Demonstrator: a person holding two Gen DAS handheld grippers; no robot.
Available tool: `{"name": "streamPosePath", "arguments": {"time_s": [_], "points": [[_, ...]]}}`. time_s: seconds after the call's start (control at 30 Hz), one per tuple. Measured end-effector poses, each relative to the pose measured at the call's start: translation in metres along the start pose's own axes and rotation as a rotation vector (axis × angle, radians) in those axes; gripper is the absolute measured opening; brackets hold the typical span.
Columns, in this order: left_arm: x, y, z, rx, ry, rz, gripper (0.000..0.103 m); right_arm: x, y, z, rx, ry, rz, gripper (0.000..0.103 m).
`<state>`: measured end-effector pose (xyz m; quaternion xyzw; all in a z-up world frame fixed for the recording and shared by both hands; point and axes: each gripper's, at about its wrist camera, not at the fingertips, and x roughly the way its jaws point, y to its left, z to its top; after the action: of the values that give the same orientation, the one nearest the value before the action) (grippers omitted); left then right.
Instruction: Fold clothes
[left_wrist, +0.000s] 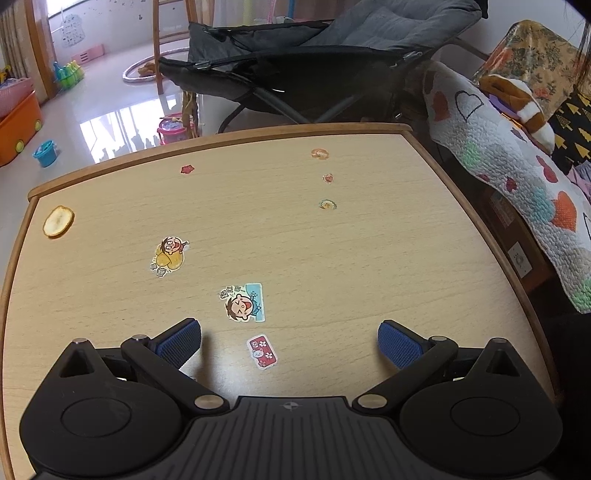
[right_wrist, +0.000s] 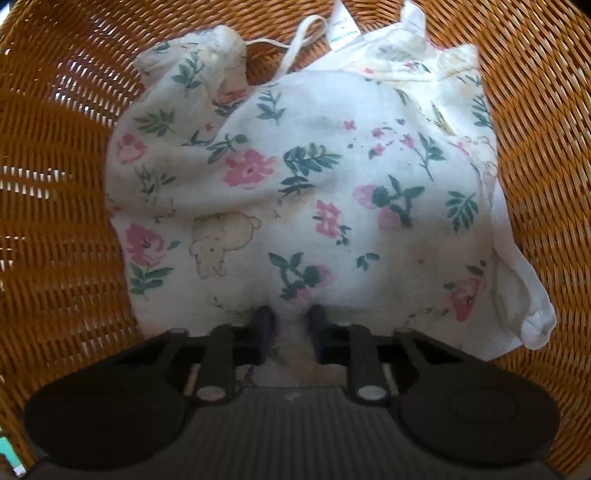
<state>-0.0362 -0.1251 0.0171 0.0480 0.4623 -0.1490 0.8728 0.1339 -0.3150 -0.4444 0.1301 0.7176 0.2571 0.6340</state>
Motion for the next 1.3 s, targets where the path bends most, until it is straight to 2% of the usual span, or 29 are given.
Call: {"name": "streamPosePath", "arguments": {"time_s": [0.13,0.23,0.63,1.1,1.3], "points": [[-0.004,0.002,-0.001,-0.018,-0.006,0.000,0.103,-0.007,0.003,0.000,-0.011,0.004,-0.013,0.006],[-0.009,0.005,-0.002,-0.037,-0.009,-0.001,0.103,-0.015,0.003,-0.001,-0.008,0.002,-0.016,0.004],[-0.036,0.012,-0.006,-0.082,-0.047,0.000,0.103,-0.069,0.012,-0.004,-0.029,-0.033,-0.039,0.003],[-0.096,0.022,-0.020,-0.120,-0.132,-0.030,0.103,-0.176,0.028,-0.019,-0.130,-0.132,-0.074,0.003],[-0.116,0.030,-0.032,-0.127,-0.145,-0.034,0.103,-0.209,0.037,-0.029,-0.175,-0.149,-0.103,0.003]]}}
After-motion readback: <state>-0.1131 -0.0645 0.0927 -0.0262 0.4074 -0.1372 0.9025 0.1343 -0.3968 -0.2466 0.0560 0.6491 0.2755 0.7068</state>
